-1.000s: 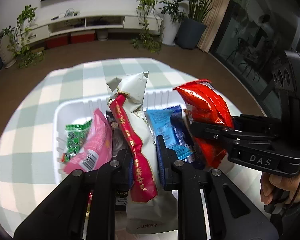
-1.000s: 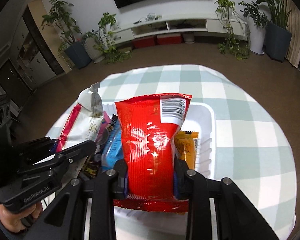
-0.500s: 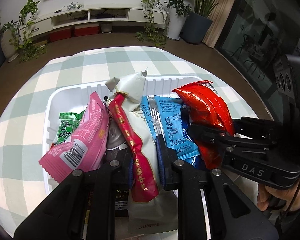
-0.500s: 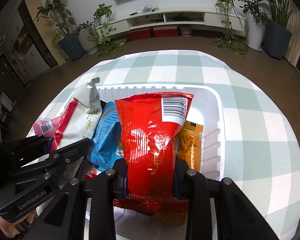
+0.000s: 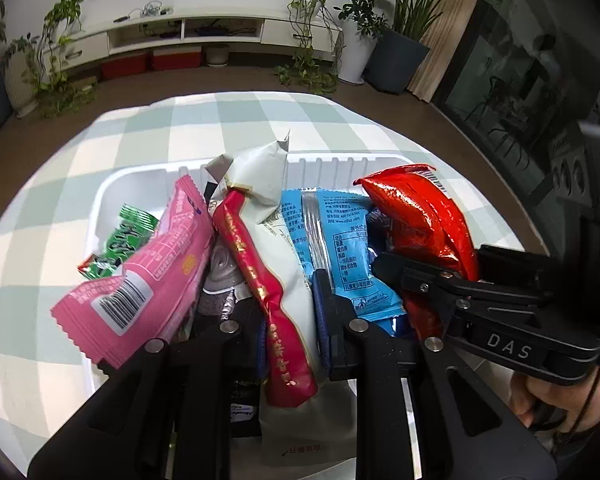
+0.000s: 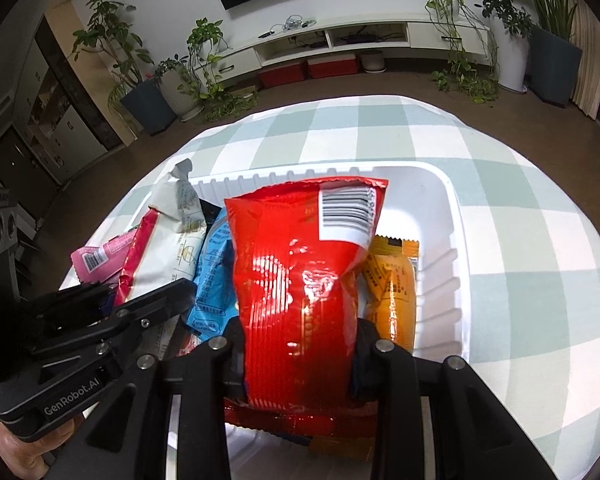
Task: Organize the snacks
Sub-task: 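Carry both packets over the white tray and open both tools inside, then move the left tool to the pink stick packet while the right tool reaches the brown candy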
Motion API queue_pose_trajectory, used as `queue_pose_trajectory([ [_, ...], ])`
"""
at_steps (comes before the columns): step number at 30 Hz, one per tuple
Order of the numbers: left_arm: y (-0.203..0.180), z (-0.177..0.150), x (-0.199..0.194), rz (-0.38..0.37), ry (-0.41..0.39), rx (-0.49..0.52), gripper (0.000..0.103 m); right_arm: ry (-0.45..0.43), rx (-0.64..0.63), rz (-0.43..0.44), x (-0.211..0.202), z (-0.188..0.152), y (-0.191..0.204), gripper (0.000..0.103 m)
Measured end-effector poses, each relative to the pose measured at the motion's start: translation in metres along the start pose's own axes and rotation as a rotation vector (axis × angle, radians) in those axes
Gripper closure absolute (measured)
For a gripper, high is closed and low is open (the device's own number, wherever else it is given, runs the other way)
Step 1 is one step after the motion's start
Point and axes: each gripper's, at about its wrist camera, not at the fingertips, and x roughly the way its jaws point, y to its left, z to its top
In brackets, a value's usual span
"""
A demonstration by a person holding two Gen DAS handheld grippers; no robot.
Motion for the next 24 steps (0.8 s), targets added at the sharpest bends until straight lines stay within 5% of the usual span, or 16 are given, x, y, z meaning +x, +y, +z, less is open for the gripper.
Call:
queue_pose_trajectory([
  [4, -0.005, 0.001, -0.006, 0.022, -0.001, 0.013, 0.079, -0.009, -0.041, -0.03, -0.006, 0.002, 0.008, 0.063],
  [11, -0.014, 0.002, -0.023, 0.048, -0.045, 0.039, 0.043, -0.051, -0.049, -0.05, -0.024, 0.004, 0.009, 0.054],
  [18, -0.021, -0.001, -0.045, 0.044, -0.068, 0.052, 0.035, -0.082, -0.066, -0.064, -0.043, 0.003, 0.012, 0.047],
  [24, -0.025, -0.009, -0.079, 0.026, -0.107, 0.038, 0.025, -0.131, -0.051, -0.07, -0.071, -0.005, 0.008, 0.028],
])
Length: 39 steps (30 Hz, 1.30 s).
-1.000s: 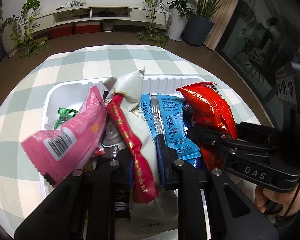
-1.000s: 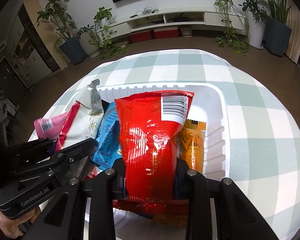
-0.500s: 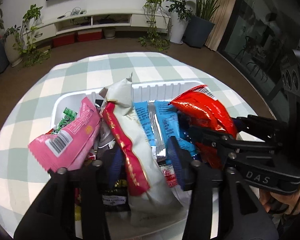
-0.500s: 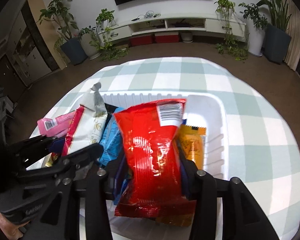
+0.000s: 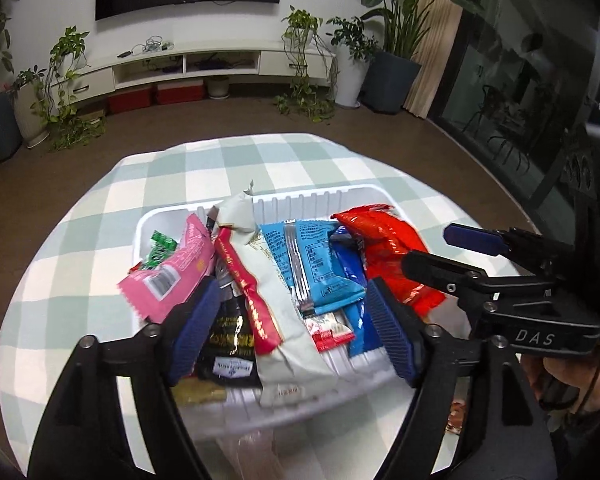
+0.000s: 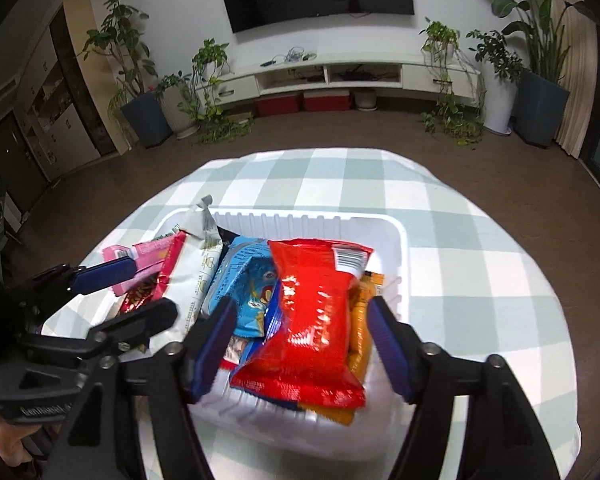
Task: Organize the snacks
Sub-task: 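Move the left tool to the pink stick packet while the right tool reaches the brown candy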
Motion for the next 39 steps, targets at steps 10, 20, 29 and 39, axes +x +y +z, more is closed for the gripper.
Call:
queue_pose_trajectory([
  [10, 0.002, -0.05, -0.087, -0.004, -0.06, -0.019, 0.001, -0.054, 0.083, 0.086, -0.065, -0.045, -0.008, 0.012],
  [20, 0.013, -0.15, -0.105, 0.038, 0.059, -0.111, 0.0, -0.063, 0.218, 0.161, -0.108, -0.144, 0.0, 0.007],
  [29, 0.014, -0.156, -0.089, 0.127, 0.128, -0.155, 0.001, -0.085, 0.181, 0.11, -0.116, -0.181, 0.015, 0.007],
  [39, -0.003, -0.116, -0.039, 0.175, 0.205, -0.046, 0.007, -0.085, 0.172, 0.085, -0.115, -0.184, 0.014, 0.007],
])
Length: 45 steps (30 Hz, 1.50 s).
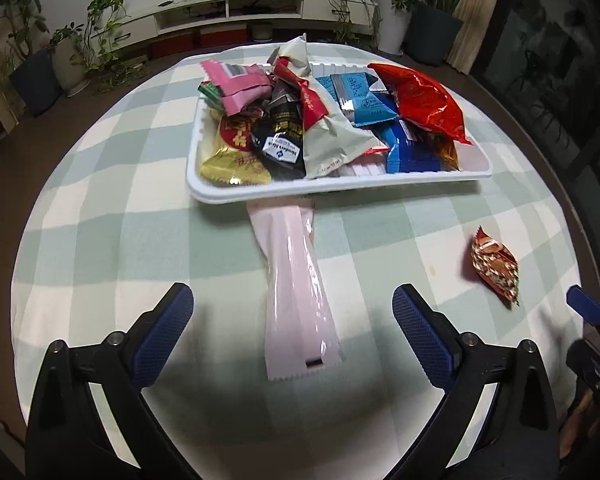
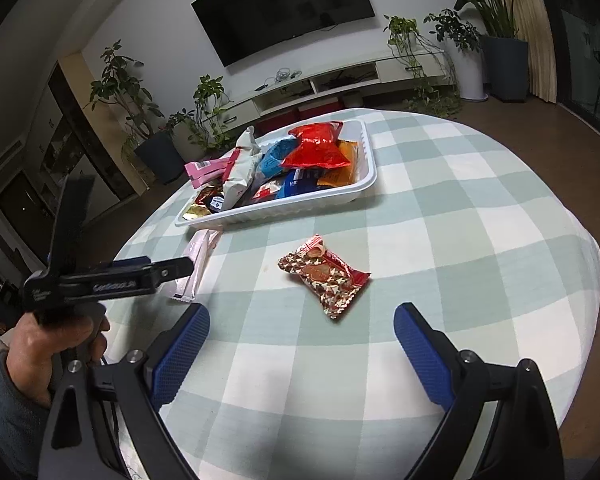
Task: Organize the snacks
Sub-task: 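Move the left tool to the pink stick packet while the right tool reaches the brown candy, then close the left tool on the pink stick packet and lift it, then grasp the brown-red wrapped candy with the right tool and lift it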
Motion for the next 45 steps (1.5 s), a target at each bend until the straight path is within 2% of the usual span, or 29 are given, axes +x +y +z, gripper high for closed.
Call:
queue_pose_trajectory([
  [1, -0.001, 0.004, 0.005, 0.009, 0.01, 0.007, 0.009, 0.002, 0.0, -0.002, 0.001, 0.0, 0.0, 0.007],
  [3, 0.001, 0.011, 0.016, 0.023, 0.042, 0.01, 0.024, 0.005, 0.003, -0.002, 0.002, -0.001, -0.002, 0.007],
  [5, 0.003, 0.015, 0.025, 0.035, 0.065, 0.011, 0.033, 0.007, 0.006, -0.004, 0.002, -0.001, -0.003, 0.007],
  [7, 0.003, 0.018, 0.031, 0.055, 0.074, 0.024, 0.036, 0.007, 0.003, -0.011, 0.003, -0.002, -0.003, 0.007],
  [9, 0.002, 0.019, 0.038, 0.062, 0.086, 0.033, 0.044, 0.008, -0.002, -0.014, 0.003, -0.002, -0.002, 0.007],
  [14, 0.0, 0.027, 0.045, 0.069, 0.089, 0.053, 0.048, 0.015, -0.018, -0.022, 0.006, -0.003, 0.0, 0.007],
  [16, -0.002, 0.03, 0.046, 0.053, 0.094, 0.062, 0.055, 0.012, -0.018, -0.023, 0.005, -0.004, 0.0, 0.007],
  [18, -0.005, 0.032, 0.046, 0.034, 0.1, 0.076, 0.067, 0.01, -0.02, -0.026, 0.005, -0.004, 0.001, 0.007],
  [20, -0.007, 0.032, 0.046, 0.029, 0.102, 0.09, 0.071, 0.011, -0.02, -0.024, 0.005, -0.004, 0.0, 0.008],
  [28, -0.008, 0.03, 0.046, -0.002, 0.11, 0.118, 0.076, 0.017, -0.023, -0.026, 0.005, -0.004, 0.0, 0.008],
  [34, -0.007, 0.002, 0.032, -0.037, 0.094, 0.15, 0.076, 0.042, -0.039, -0.028, 0.008, -0.003, 0.001, 0.009],
  [39, 0.001, -0.027, 0.018, -0.089, 0.074, 0.134, 0.077, 0.079, -0.136, -0.058, 0.014, 0.01, 0.008, 0.012],
  [41, 0.006, -0.035, 0.014, -0.117, 0.064, 0.113, 0.077, 0.12, -0.196, -0.085, 0.024, 0.017, 0.012, 0.013],
  [43, 0.006, -0.046, 0.005, -0.138, 0.052, 0.096, 0.078, 0.159, -0.234, -0.099, 0.035, 0.023, 0.014, 0.02],
  [45, 0.002, -0.059, -0.008, -0.153, 0.043, 0.077, 0.079, 0.2, -0.257, -0.092, 0.047, 0.032, 0.014, 0.022],
])
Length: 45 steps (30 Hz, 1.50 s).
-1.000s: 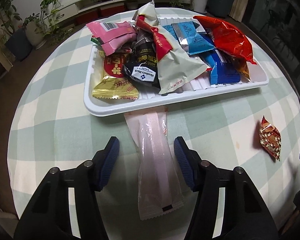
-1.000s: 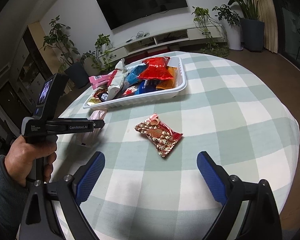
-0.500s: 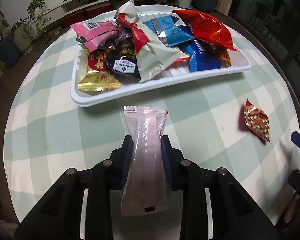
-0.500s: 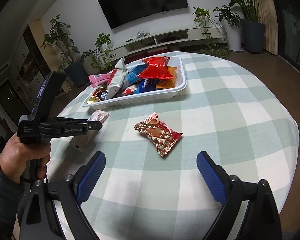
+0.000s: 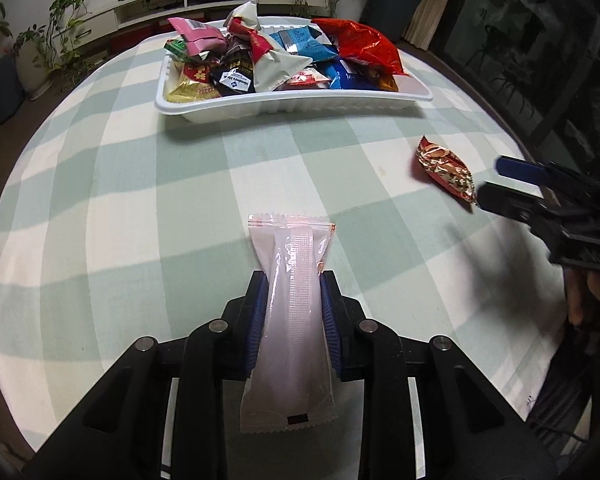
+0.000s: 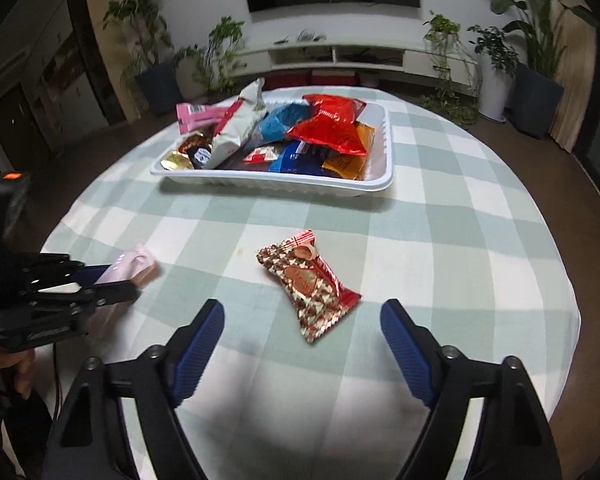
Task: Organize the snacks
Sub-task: 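Grasp the brown-red wrapped candy with the right tool and lift it, then carry the pink packet and brown candy into the white tray and open both tools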
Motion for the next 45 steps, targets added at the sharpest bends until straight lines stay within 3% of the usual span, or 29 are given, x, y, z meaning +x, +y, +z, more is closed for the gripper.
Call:
queue_pose_trajectory([
  [6, 0.007, -0.011, -0.017, -0.051, -0.032, -0.047, 0.079, 0.115, -0.106, -0.019, 0.027, 0.017, 0.005, 0.027],
  [11, 0.011, -0.014, -0.02, -0.103, -0.044, -0.076, 0.079, 0.204, -0.151, -0.01, 0.046, 0.017, 0.007, 0.041],
  [15, 0.011, -0.017, -0.021, -0.139, -0.046, -0.096, 0.079, 0.216, -0.155, 0.0, 0.047, 0.019, 0.004, 0.043],
  [18, 0.012, -0.018, -0.02, -0.148, -0.049, -0.105, 0.079, 0.227, -0.147, -0.01, 0.046, 0.022, 0.0, 0.054],
  [20, 0.012, -0.019, -0.02, -0.154, -0.05, -0.111, 0.079, 0.23, -0.14, -0.015, 0.045, 0.023, -0.002, 0.068],
  [21, 0.013, -0.019, -0.02, -0.156, -0.049, -0.112, 0.079, 0.231, -0.139, -0.016, 0.046, 0.023, -0.002, 0.068],
  [28, 0.014, -0.019, -0.022, -0.181, -0.052, -0.129, 0.079, 0.207, -0.124, -0.027, 0.042, 0.018, 0.005, 0.075],
  [36, 0.02, -0.009, -0.034, -0.223, -0.093, -0.151, 0.079, 0.102, 0.004, 0.067, 0.016, 0.018, 0.001, 0.076],
  [41, 0.028, 0.012, -0.047, -0.237, -0.134, -0.16, 0.079, 0.032, 0.068, 0.114, -0.003, 0.03, -0.007, 0.076],
  [45, 0.036, 0.047, -0.064, -0.236, -0.189, -0.153, 0.079, -0.044, 0.105, 0.14, -0.018, 0.058, -0.012, 0.076],
])
